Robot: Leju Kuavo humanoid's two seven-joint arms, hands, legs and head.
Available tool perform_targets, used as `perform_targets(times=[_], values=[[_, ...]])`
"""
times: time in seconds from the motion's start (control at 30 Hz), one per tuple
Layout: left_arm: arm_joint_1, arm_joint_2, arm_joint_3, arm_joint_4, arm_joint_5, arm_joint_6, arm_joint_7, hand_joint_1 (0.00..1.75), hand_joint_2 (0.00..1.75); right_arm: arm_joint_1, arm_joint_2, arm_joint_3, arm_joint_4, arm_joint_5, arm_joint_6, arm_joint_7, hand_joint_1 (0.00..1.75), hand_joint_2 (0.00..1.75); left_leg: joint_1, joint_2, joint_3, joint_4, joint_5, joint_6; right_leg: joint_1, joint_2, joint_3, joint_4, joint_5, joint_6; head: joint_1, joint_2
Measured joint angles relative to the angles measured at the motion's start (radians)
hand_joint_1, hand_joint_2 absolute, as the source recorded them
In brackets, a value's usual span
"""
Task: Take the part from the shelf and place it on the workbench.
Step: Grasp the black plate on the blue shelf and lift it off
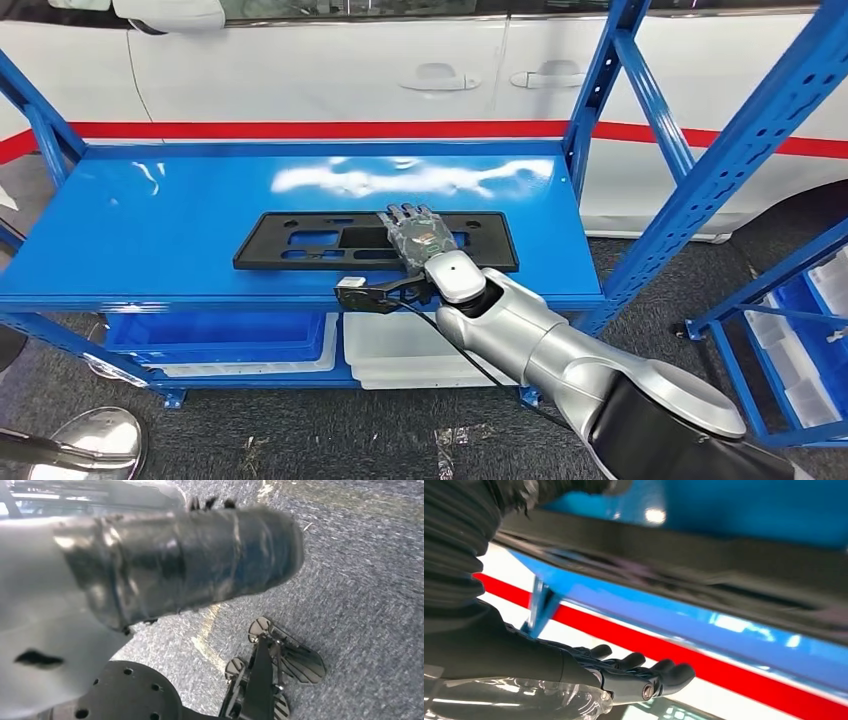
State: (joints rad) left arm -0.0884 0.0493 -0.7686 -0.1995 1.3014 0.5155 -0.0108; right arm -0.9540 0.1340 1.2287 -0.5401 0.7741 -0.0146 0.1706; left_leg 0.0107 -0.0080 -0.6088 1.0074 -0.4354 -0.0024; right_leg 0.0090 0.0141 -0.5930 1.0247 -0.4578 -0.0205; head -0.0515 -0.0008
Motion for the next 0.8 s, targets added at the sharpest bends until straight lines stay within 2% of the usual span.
perform_targets(times=[0.07,0.1,0.17,0.2,0.23,0.27,0.33,0.37,0.4,0.47,0.53,0.6,0.67,0.8], values=[[0.0,-0.001,0.0,0.0,0.0,-0.001,0.0,0.0,0.0,0.001,0.001,0.0,0.0,-0.002,0.01,-0.014,0.31,1.75,0.005,0.001,0.007,-0.004,-0.001,0.011,0.0,-0.002,-0.021,0.05,-0.03,0.011,0.003,0.0],[0.0,-0.001,0.0,0.0,0.0,-0.002,-0.001,0.0,0.0,0.002,0.001,0.0,0.0,-0.002,0.013,-0.017,0.28,1.75,0.006,0.001,0.01,-0.005,-0.003,0.016,-0.003,-0.004,-0.049,0.105,-0.055,0.015,0.004,0.0],[0.0,-0.001,0.0,0.0,0.0,-0.002,-0.001,0.0,0.0,0.007,0.001,0.0,0.0,-0.002,0.014,-0.021,0.92,1.75,0.006,0.001,0.012,-0.005,-0.006,0.022,-0.007,-0.005,-0.123,0.24,-0.104,0.021,0.006,0.0],[0.0,0.0,0.0,0.0,0.0,-0.002,-0.001,0.0,0.0,0.01,0.001,0.0,0.0,-0.002,0.015,-0.022,1.28,1.75,0.006,0.001,0.013,-0.004,-0.008,0.023,-0.009,-0.005,-0.151,0.283,-0.11,0.022,0.006,0.0],[0.001,0.0,0.0,0.0,0.0,-0.002,-0.001,0.0,0.0,0.013,0.001,0.0,0.0,-0.003,0.016,-0.023,1.67,1.75,0.006,0.0,0.015,-0.004,-0.011,0.023,-0.011,-0.005,-0.162,0.289,-0.097,0.023,0.006,0.0],[0.001,0.0,0.0,0.0,0.0,-0.002,-0.001,0.0,0.0,0.015,0.001,0.0,0.0,-0.004,0.018,-0.025,1.73,1.75,0.006,-0.001,0.019,-0.003,-0.014,0.022,-0.012,-0.006,-0.153,0.256,-0.067,0.022,0.006,0.0],[0.001,0.0,0.0,0.0,0.0,-0.002,-0.001,0.0,0.0,0.015,0.001,0.0,0.0,-0.01,0.029,-0.031,1.75,1.75,0.005,-0.003,0.031,-0.003,-0.022,0.018,-0.013,-0.006,-0.093,0.118,0.009,0.016,0.006,0.0],[0.0,0.001,0.0,0.0,0.0,-0.002,-0.002,0.0,0.0,0.014,0.001,0.0,0.0,-0.016,0.036,-0.035,1.75,1.75,0.002,-0.004,0.033,0.001,-0.026,0.015,-0.014,-0.006,-0.063,0.055,0.032,0.018,0.006,0.0],[0.0,0.001,0.0,0.0,0.0,-0.001,-0.002,0.0,0.0,0.013,0.002,0.0,0.0,-0.023,0.043,-0.04,1.75,1.75,-0.001,-0.005,0.034,0.002,-0.029,0.014,-0.015,-0.004,-0.044,0.017,0.042,0.019,0.006,0.0],[0.0,0.003,0.001,0.0,0.001,-0.001,-0.002,0.0,0.0,0.013,0.005,0.0,0.0,-0.042,0.059,-0.051,1.75,1.75,-0.006,-0.005,0.03,0.006,-0.032,0.012,-0.017,0.0,-0.035,-0.003,0.041,0.024,0.005,0.0],[0.0,0.005,0.001,0.001,0.002,-0.001,-0.002,0.0,0.0,0.013,0.009,0.0,-0.001,-0.059,0.07,-0.061,1.75,1.75,-0.007,-0.003,0.036,-0.006,-0.028,0.02,-0.017,0.002,-0.031,-0.011,0.044,0.021,0.002,0.0],[-0.001,0.007,0.002,0.001,0.006,-0.002,-0.005,0.0,0.0,0.008,0.011,0.0,-0.001,-0.067,0.071,-0.07,1.75,1.75,-0.009,-0.001,0.057,-0.04,-0.015,0.015,-0.016,0.002,-0.014,-0.035,0.052,0.015,0.005,0.0],[-0.002,0.008,0.004,0.001,0.01,-0.006,-0.01,0.0,0.0,0.002,0.011,0.0,-0.003,-0.072,0.069,-0.077,1.75,1.75,-0.008,0.0,0.073,-0.065,-0.005,0.002,-0.014,0.001,-0.002,-0.051,0.057,0.006,0.008,0.0],[0.0,0.009,0.006,0.001,0.016,-0.011,-0.015,0.0,0.0,0.003,0.011,0.0,-0.003,-0.076,0.067,-0.086,1.75,1.75,-0.006,0.0,0.074,-0.067,-0.006,0.0,-0.012,0.0,-0.001,-0.051,0.055,0.004,0.005,0.0]])
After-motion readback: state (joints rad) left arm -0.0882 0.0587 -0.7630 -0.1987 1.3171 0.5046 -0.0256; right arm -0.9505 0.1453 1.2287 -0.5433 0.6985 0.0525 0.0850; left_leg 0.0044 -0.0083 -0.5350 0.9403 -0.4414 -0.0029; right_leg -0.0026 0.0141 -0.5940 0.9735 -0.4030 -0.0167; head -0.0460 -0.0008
